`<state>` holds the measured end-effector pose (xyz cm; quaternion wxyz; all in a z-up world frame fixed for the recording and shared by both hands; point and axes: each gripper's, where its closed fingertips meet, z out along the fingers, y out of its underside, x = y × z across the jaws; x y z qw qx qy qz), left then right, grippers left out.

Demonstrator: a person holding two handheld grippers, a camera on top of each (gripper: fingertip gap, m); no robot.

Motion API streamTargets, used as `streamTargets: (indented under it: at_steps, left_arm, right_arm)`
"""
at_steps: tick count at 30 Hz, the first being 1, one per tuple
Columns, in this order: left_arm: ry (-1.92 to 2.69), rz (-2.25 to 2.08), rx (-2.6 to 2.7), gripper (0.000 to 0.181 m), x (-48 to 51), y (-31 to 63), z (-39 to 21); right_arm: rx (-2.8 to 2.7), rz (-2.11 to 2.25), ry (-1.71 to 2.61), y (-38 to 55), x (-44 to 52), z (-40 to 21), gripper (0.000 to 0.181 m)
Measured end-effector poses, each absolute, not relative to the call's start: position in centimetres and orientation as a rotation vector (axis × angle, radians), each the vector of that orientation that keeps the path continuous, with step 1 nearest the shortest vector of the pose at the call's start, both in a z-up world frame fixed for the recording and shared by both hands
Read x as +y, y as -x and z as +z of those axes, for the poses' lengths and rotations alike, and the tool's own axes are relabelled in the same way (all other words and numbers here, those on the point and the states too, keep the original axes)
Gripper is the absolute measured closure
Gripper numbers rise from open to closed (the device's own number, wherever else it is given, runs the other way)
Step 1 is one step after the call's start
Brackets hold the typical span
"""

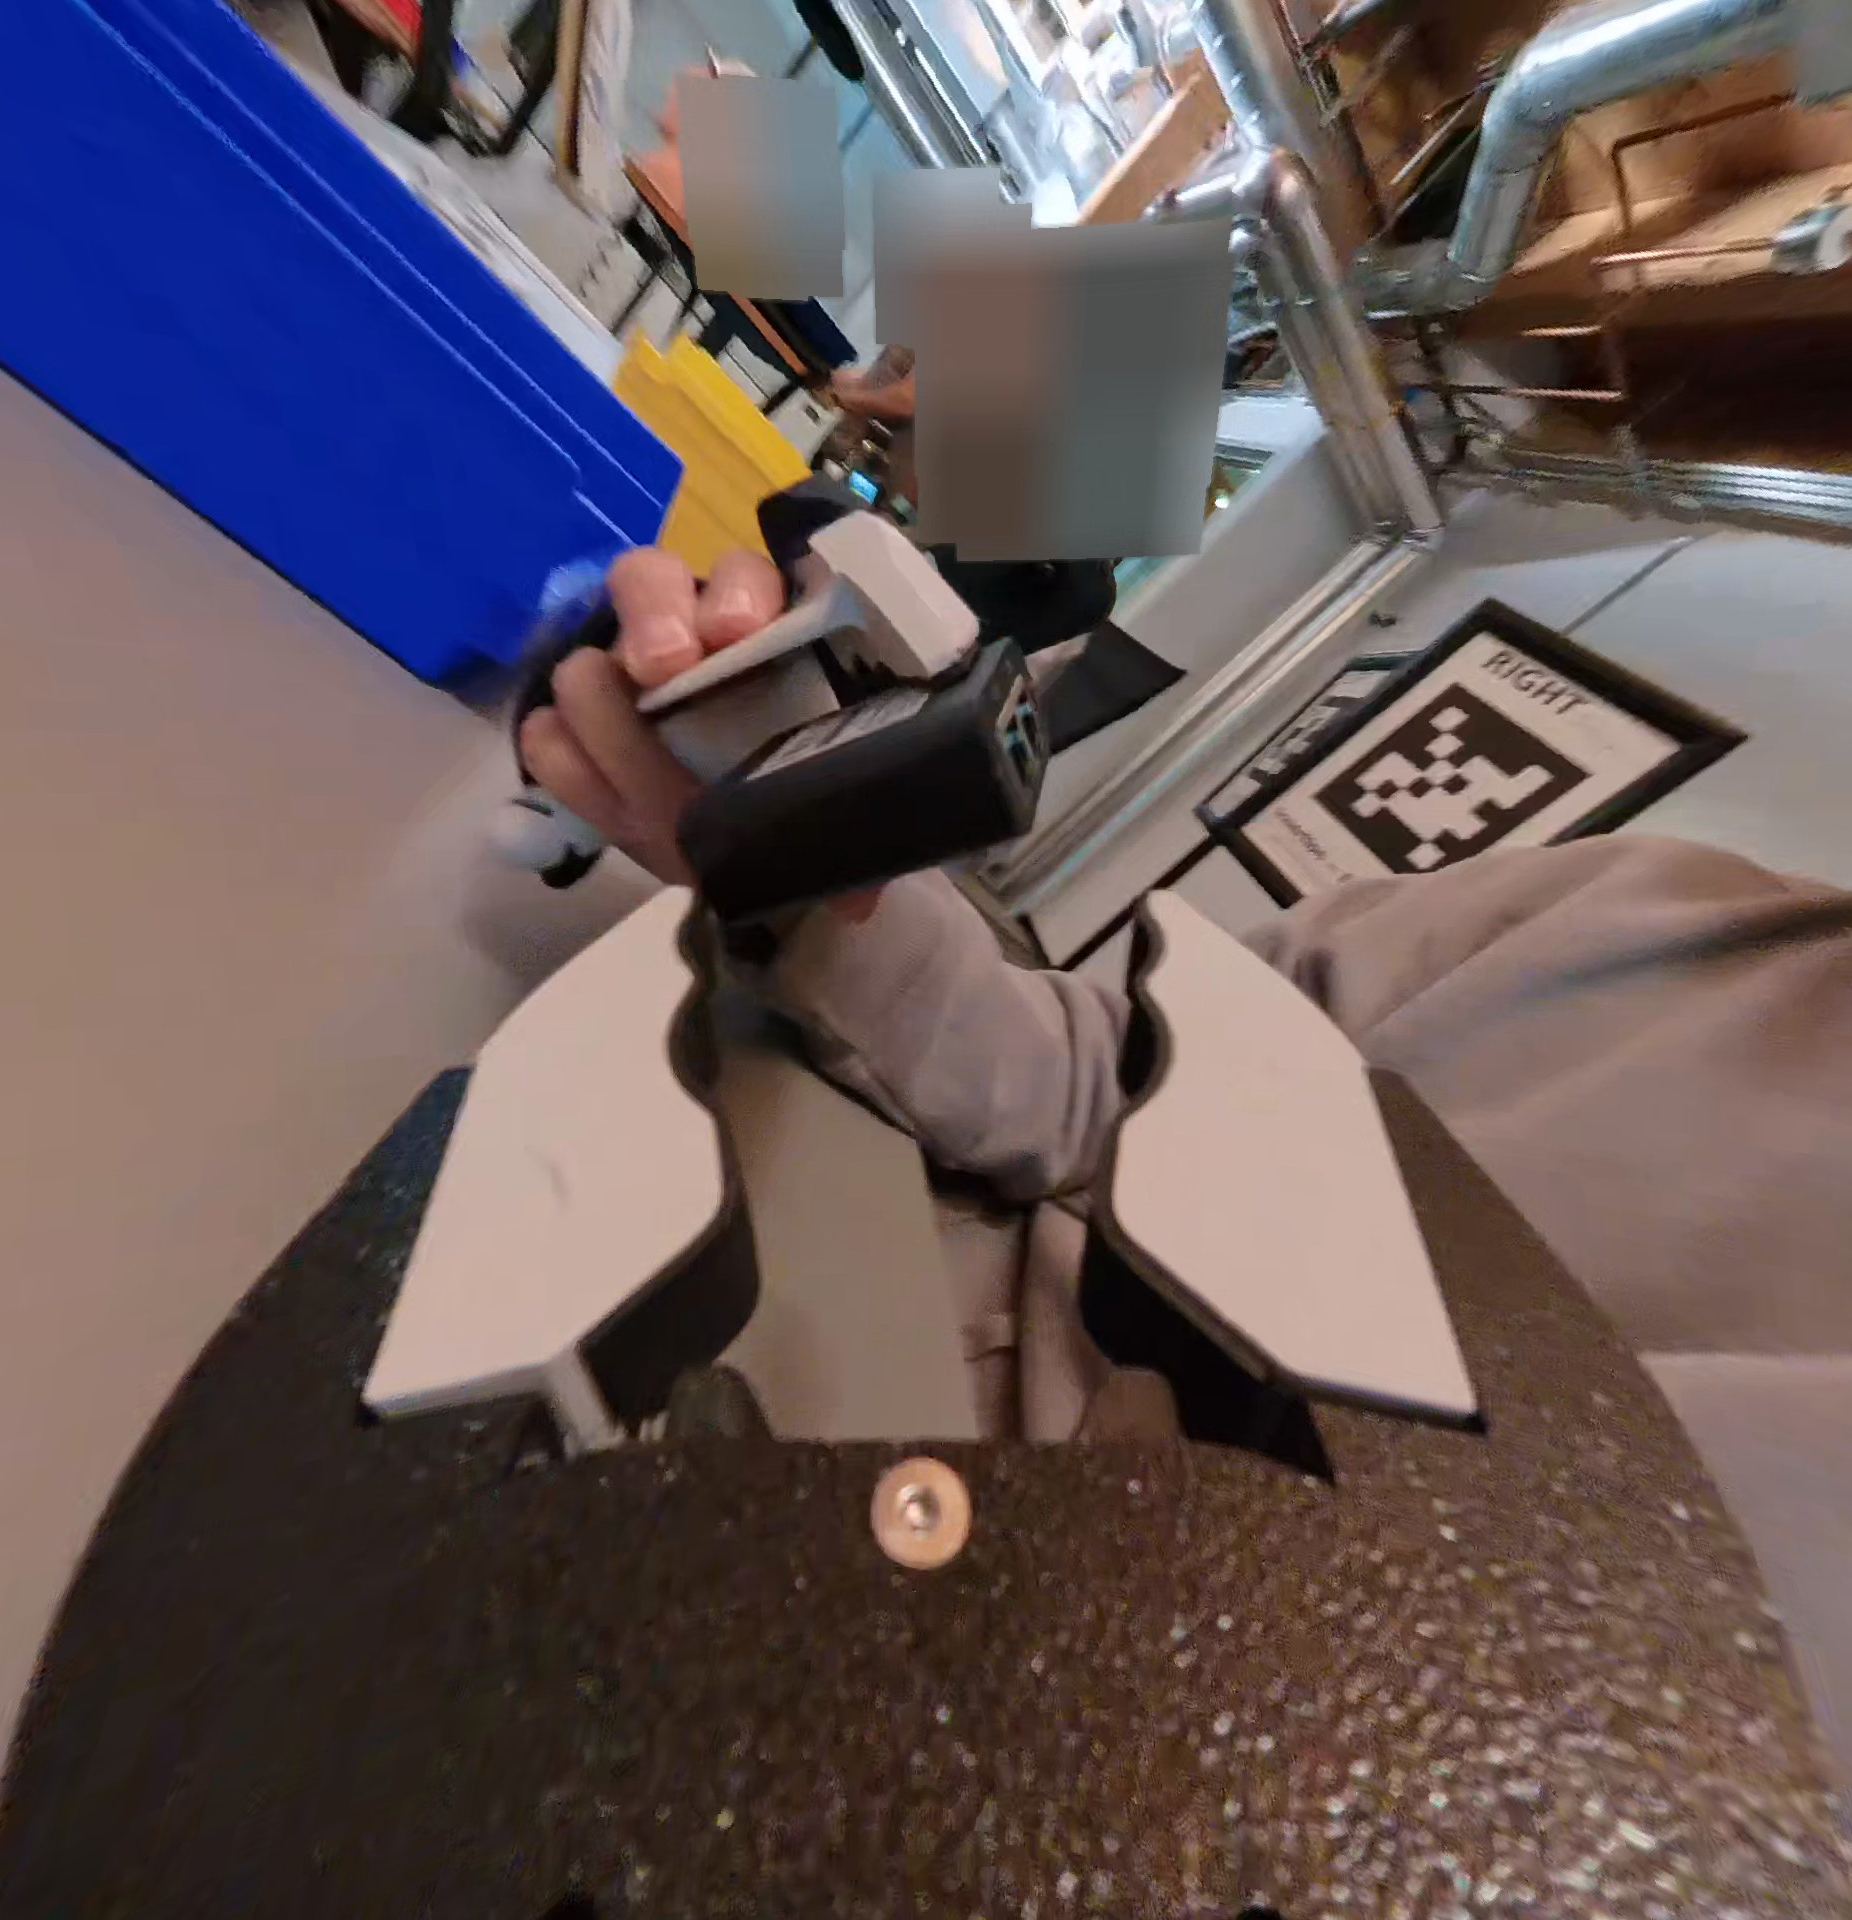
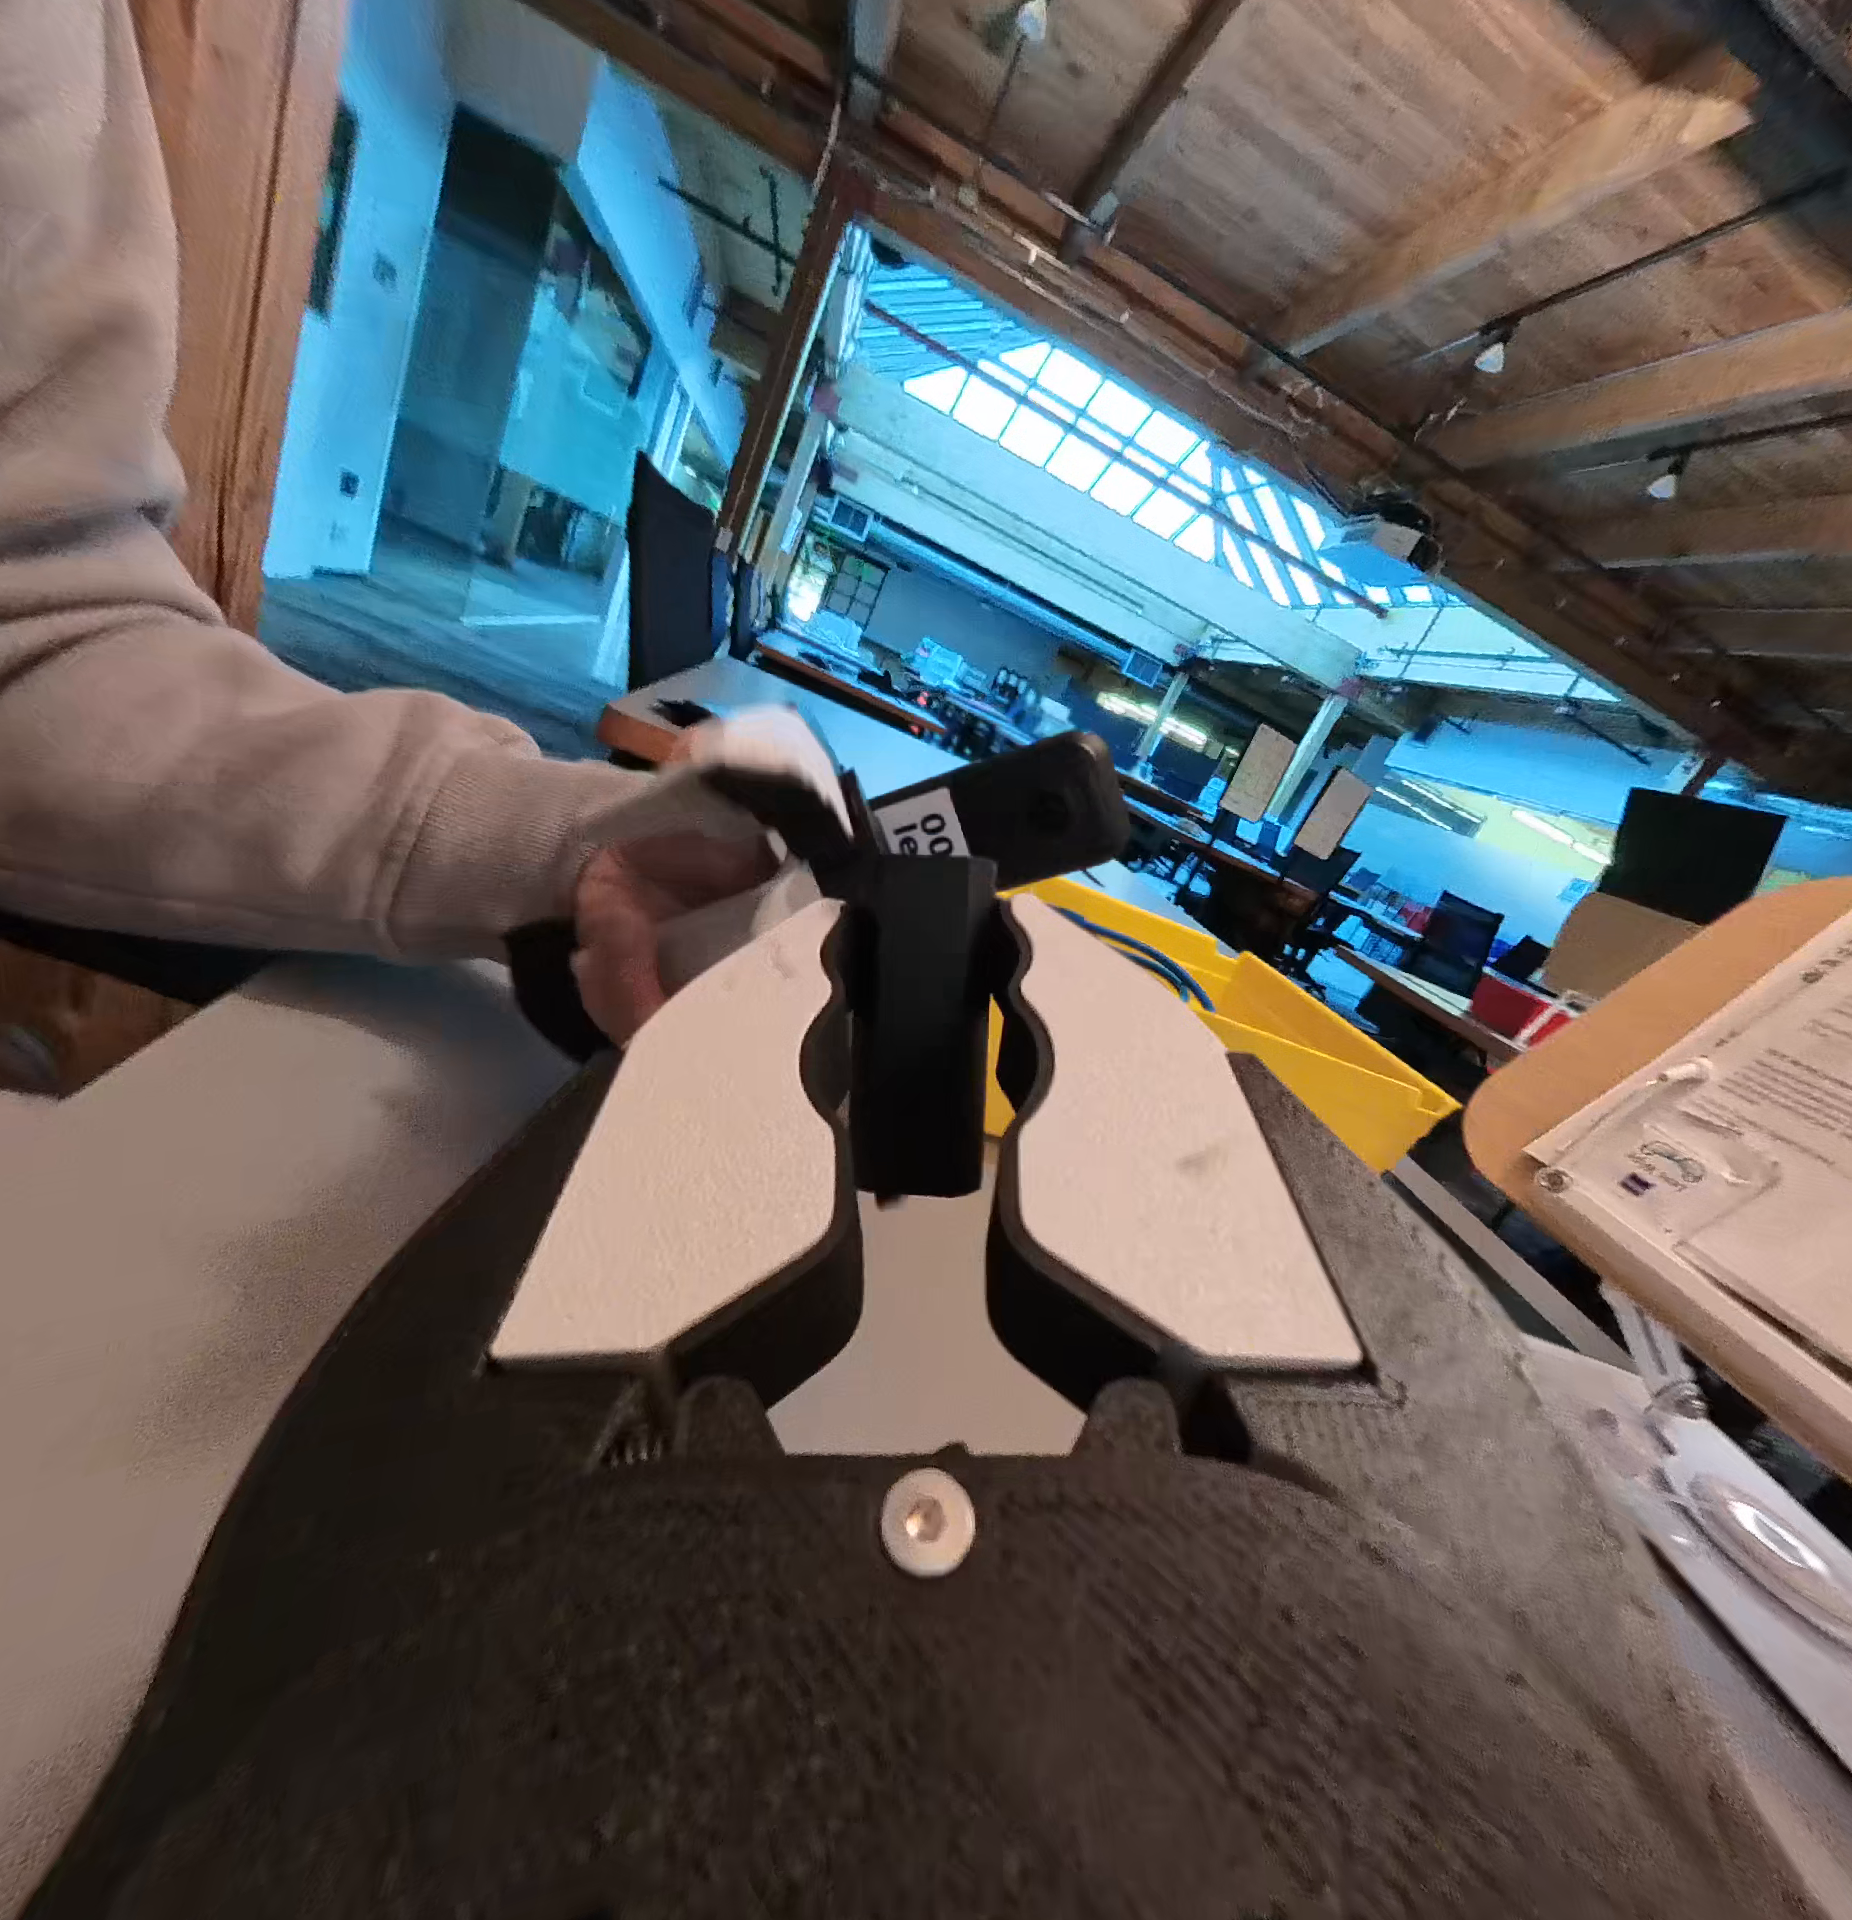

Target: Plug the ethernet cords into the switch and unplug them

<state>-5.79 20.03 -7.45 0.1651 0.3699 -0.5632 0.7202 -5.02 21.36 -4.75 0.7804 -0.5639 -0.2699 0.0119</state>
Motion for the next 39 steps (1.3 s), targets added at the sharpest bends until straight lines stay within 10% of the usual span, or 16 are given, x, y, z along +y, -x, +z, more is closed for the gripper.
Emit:
streamTargets:
  at_steps: [14, 23, 31, 39]
  left_arm:
    - [-0.901, 1.978, -1.252, 0.085, 17.8, 6.0, -6.7]
    - [-0.922, 2.018, -1.141, 0.114, 17.9, 4.9, -6.5]
    - [-0.934, 2.391, -1.875, 0.115, 19.9, 4.3, -6.7]
    - [-0.838, 2.449, -2.334, 0.115, 22.1, 4.9, -8.0]
  right_arm:
    - [-0.669, 0.150, 1.089, 7.1, 19.2, -3.3, 0.157]
    - [-0.672, 0.081, 1.211, 6.3, 20.3, -5.1, 0.157]
    - [-0.338, 0.340, 1.310, 3.8, 21.6, -5.6, 0.104]
    - [-0.304, 0.614, 1.292, 6.3, 22.5, -5.3, 0.120]
